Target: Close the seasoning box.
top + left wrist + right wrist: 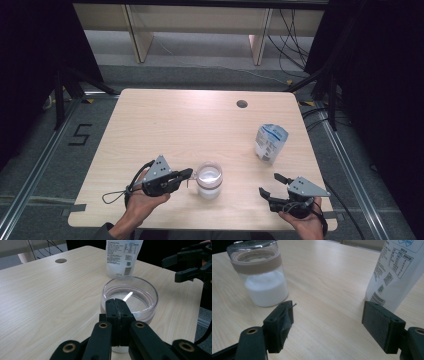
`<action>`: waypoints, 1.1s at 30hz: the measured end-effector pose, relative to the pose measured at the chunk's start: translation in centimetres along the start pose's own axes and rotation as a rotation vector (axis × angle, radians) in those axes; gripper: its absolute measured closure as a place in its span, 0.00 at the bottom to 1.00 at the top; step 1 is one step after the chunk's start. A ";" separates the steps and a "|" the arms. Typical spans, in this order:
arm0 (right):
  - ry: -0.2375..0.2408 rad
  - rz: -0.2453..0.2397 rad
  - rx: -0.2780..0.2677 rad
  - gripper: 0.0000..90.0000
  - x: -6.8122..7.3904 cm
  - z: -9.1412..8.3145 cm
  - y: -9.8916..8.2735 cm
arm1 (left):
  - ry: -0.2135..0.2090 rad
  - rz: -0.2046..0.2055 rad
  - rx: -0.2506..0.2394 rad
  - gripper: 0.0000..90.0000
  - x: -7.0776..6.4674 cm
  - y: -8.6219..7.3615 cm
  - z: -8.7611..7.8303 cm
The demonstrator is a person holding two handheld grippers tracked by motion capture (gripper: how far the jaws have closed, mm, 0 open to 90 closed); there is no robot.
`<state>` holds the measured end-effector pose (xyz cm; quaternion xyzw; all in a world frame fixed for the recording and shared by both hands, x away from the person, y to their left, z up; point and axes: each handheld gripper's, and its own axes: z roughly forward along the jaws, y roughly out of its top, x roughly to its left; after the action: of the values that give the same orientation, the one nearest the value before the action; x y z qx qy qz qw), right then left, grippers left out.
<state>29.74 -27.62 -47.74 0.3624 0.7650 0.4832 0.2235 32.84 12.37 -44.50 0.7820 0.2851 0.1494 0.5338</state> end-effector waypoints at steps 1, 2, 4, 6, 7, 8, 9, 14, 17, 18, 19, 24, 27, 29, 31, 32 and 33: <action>0.001 0.003 0.002 0.29 0.0 0.0 0.0 | -0.003 0.001 0.000 0.99 0.0 0.0 0.0; 0.002 0.009 0.004 0.29 0.1 0.0 0.0 | -0.006 -0.003 -0.001 0.99 0.0 0.0 0.0; 0.003 0.011 0.004 0.29 0.1 0.0 0.0 | -0.017 -0.017 -0.003 0.95 0.0 0.0 0.0; 0.003 0.014 0.004 0.29 0.1 -0.1 0.0 | -0.025 -0.025 -0.002 0.89 0.1 -0.1 -0.1; 0.008 0.011 0.003 0.29 0.1 -0.1 0.0 | -0.033 -0.039 -0.008 0.86 0.1 -0.1 -0.1; 0.009 0.008 -0.002 0.29 0.0 0.0 0.0 | -0.047 -0.044 -0.013 0.83 0.2 -0.2 -0.1; 0.012 0.002 -0.003 0.29 0.0 0.0 0.1 | -0.046 -0.058 -0.011 0.81 0.2 -0.2 -0.2; 0.014 0.000 -0.005 0.29 0.0 0.0 0.1 | -0.054 -0.076 -0.018 0.72 0.2 -0.3 -0.5; 0.013 0.011 -0.012 0.29 0.1 0.0 0.1 | -0.069 -0.098 -0.024 0.64 0.2 -0.2 -0.6; 0.016 -0.012 -0.030 0.29 0.0 0.1 0.1 | -0.072 -0.103 -0.027 0.62 0.1 -0.3 -0.6; 0.018 0.010 -0.021 0.28 0.2 0.0 0.1 | -0.067 -0.108 -0.024 0.60 0.1 -0.3 -0.7; 0.038 0.016 -0.037 0.25 0.2 -0.1 0.2 | -0.057 -0.132 -0.006 0.43 0.1 -0.4 -0.9; 0.030 0.022 -0.048 0.23 0.4 -0.2 0.2 | -0.054 -0.137 0.000 0.39 0.1 -0.6 -1.1; 0.037 0.040 -0.047 0.21 0.6 -0.2 0.3 | -0.049 -0.141 0.010 0.36 0.2 -0.7 -1.2; 0.038 0.060 -0.042 0.20 0.9 -0.3 0.3 | -0.053 -0.144 0.004 0.34 0.2 -0.9 -1.2; 0.034 0.044 -0.052 0.19 0.8 -0.3 0.3 | -0.054 -0.144 0.003 0.33 0.2 -1.0 -1.2; 0.034 0.054 -0.052 0.19 0.8 -0.3 0.3 | -0.051 -0.138 0.008 0.32 0.2 -1.1 -1.3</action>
<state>29.11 -27.11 -47.33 0.3688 0.7459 0.5146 0.2067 31.99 13.78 -44.98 0.7661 0.3255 0.0912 0.5467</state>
